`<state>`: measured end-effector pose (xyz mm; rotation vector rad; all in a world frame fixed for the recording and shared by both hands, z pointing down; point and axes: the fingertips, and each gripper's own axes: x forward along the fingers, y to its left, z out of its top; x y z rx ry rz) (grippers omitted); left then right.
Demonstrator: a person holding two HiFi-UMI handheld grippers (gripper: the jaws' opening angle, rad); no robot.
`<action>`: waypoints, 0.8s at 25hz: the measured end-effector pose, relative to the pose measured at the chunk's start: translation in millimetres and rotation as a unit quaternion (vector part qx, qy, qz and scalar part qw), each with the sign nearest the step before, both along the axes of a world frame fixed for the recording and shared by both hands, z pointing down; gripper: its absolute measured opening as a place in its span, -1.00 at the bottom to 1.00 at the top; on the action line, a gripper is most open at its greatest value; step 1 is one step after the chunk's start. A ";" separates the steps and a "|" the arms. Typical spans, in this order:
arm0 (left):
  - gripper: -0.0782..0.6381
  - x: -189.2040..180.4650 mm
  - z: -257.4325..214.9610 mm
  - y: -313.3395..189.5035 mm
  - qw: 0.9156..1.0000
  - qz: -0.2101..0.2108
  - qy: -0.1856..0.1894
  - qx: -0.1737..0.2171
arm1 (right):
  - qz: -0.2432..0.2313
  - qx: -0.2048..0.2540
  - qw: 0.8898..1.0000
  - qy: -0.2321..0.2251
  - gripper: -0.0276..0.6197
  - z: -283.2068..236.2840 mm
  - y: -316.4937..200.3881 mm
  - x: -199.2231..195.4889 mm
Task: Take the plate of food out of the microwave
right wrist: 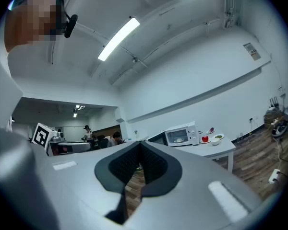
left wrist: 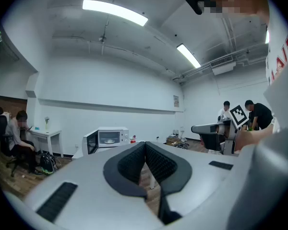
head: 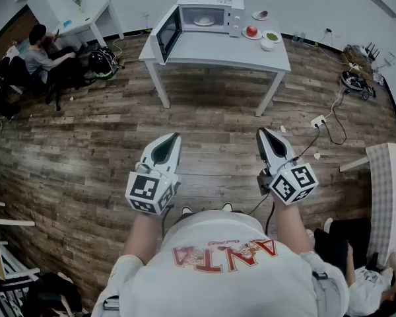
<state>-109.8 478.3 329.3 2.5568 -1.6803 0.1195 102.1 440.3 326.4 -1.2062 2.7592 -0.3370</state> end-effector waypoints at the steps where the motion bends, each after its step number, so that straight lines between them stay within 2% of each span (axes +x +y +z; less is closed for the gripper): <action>1: -0.76 0.9 0.3 0.2 1.000 0.000 0.000 0.000 | 0.000 0.000 1.000 0.000 -0.91 0.4 0.0 1.0; 11: -0.76 5.0 1.9 -8.0 1.000 -0.003 0.001 -0.003 | -0.001 -0.003 1.000 -0.002 -0.91 2.7 -10.4 5.6; 20: -0.76 15.8 -1.7 -19.7 1.000 -0.009 0.004 -0.004 | -0.010 -0.008 0.999 -0.047 -0.91 -2.9 -25.7 19.4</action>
